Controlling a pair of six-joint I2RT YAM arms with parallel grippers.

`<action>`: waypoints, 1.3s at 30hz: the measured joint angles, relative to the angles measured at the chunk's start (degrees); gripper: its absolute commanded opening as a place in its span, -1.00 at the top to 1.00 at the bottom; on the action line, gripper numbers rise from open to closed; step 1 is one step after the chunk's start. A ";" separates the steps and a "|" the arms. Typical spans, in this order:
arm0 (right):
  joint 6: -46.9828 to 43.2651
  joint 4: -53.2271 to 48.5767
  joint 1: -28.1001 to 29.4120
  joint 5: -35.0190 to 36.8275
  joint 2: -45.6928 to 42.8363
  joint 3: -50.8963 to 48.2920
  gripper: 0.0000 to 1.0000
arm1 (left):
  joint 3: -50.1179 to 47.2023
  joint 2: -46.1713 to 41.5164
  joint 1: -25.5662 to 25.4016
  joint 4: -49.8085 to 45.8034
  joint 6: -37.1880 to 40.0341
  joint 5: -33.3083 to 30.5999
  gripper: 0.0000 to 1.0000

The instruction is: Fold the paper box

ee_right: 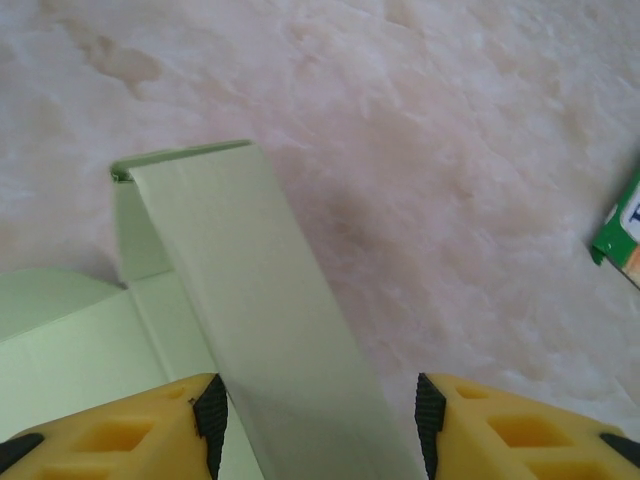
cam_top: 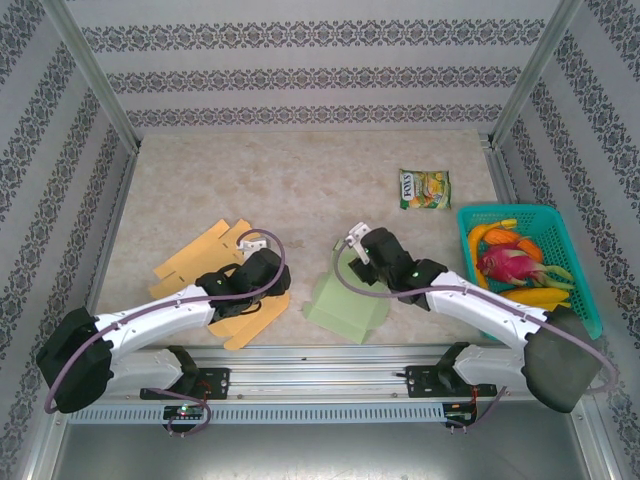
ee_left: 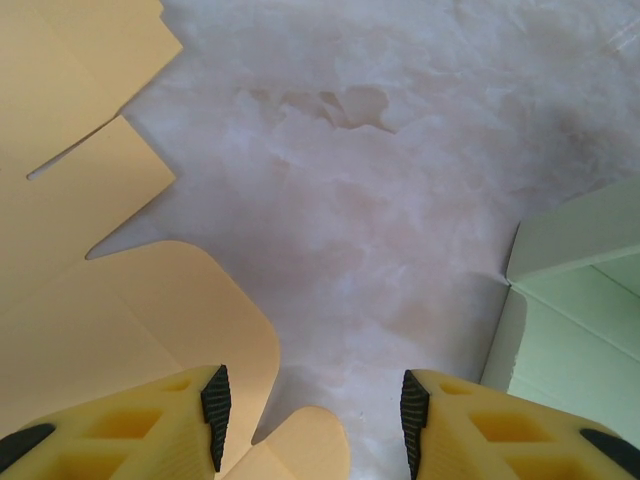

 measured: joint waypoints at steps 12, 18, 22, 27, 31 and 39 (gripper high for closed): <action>11.17 1.97 -20.70 -14.32 6.36 1.90 -0.03 | 3.39 0.72 -3.41 0.15 1.46 1.20 -0.19; 20.92 4.31 -27.32 -22.21 7.76 1.11 -0.02 | 4.22 2.47 -8.02 3.19 0.55 2.01 -0.24; 26.18 7.30 -29.97 -26.71 8.41 -1.79 -0.02 | 5.97 5.49 -9.09 4.61 -0.55 2.38 -0.31; 29.38 9.07 -30.23 -28.96 8.02 -4.85 -0.02 | 7.19 8.55 -9.25 6.91 -2.29 2.29 -0.34; 29.99 9.90 -30.23 -29.14 6.25 -6.29 -0.02 | 7.21 9.38 -9.25 9.31 -4.28 1.20 -0.35; 30.21 10.40 -30.23 -29.11 3.93 -7.34 -0.02 | 9.44 11.39 -9.25 12.50 -6.36 -1.09 -0.38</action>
